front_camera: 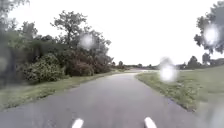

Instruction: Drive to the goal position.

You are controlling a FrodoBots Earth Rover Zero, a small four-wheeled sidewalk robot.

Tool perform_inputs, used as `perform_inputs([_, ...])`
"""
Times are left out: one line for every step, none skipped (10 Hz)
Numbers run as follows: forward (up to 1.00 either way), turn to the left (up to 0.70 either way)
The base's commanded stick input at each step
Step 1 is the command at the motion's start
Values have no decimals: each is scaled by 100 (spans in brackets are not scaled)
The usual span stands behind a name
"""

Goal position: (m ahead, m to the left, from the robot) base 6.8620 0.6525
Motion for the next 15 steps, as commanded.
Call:
perform_inputs([85, 0])
perform_inputs([85, 0])
perform_inputs([85, 0])
perform_inputs([85, 0])
perform_inputs([85, 0])
perform_inputs([85, 0])
perform_inputs([85, 0])
perform_inputs([85, 0])
perform_inputs([85, 0])
perform_inputs([85, 0])
perform_inputs([85, 0])
perform_inputs([85, 0])
perform_inputs([85, -1])
perform_inputs([85, -2])
perform_inputs([85, -18])
